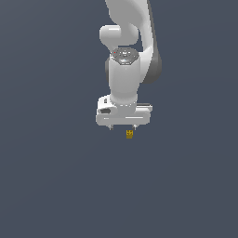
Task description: Pick up the object and move it to a goal position.
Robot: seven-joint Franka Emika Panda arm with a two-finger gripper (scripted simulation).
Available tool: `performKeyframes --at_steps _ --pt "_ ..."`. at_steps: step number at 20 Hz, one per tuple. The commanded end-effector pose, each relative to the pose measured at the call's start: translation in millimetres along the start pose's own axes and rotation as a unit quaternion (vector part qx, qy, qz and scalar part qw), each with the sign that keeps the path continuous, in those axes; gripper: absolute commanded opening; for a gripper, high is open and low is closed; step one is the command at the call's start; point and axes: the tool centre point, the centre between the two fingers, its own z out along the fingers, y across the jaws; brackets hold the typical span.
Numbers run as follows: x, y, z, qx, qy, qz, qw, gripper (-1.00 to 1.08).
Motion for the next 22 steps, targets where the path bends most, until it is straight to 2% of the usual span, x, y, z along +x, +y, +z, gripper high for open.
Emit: performKeyframes --at_steps 1,10,17,22 --pt "0 0 0 0.000 0.000 0.000 1.0000 1.00" --pt "-11 0 15 0.009 -0.015 0.013 0.9998 1.00" --pt "-11 0 16 0.008 -0.014 0.012 0.9998 1.00" --pt "-19 -7 31 0.007 -0.018 0.014 0.9997 1.00"
